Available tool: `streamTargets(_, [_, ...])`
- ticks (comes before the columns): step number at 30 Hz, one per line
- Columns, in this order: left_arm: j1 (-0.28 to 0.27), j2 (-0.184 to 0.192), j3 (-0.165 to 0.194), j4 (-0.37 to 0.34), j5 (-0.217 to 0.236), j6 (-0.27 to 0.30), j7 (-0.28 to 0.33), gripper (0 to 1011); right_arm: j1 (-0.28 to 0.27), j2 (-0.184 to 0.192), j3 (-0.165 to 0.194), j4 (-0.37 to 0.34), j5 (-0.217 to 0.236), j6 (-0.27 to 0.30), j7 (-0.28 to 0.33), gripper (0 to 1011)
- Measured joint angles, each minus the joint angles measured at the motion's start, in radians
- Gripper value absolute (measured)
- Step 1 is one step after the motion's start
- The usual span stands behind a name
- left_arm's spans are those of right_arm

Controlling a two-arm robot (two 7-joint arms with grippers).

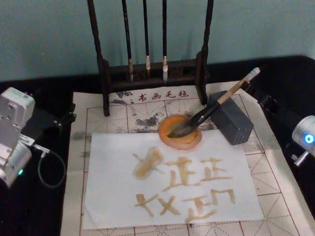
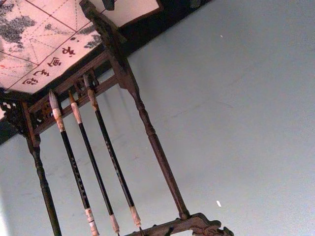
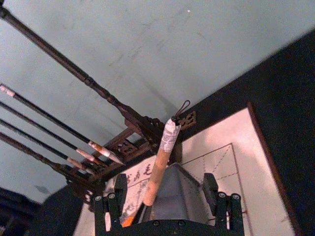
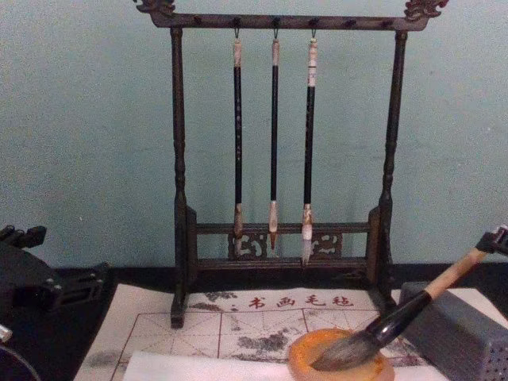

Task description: Pick up the brush from the inkstone, write on the paper, then place the brush back to its original position.

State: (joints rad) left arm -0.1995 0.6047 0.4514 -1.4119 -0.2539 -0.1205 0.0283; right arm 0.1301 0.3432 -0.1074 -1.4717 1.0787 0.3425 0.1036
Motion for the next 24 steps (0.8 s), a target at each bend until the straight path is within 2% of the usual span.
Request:
streamTargets(3, [0.0, 0.0, 0.0, 0.0, 0.0, 0.0, 0.0, 1001, 0.007, -0.016, 0.002, 0.001, 0.031, 0.013, -0.024, 1000])
streamTargets(9, [0.0, 0.0, 0.0, 0.0, 0.0, 0.0, 0.0, 1001, 0.028, -0.039, -0.006, 0.011, 0.064, 0.018, -0.06, 1000])
streamTargets(15, [0.0, 0.0, 0.0, 0.0, 0.0, 0.0, 0.0, 1001, 0.062, -0.058, -0.021, 0.045, 0.078, -0.004, -0.079, 1000])
streamTargets(24, [0.0, 0.0, 0.0, 0.0, 0.0, 0.0, 0.0, 1001, 0.124, -0.064, -0.043, 0.125, 0.086, -0.033, -0.071, 1000])
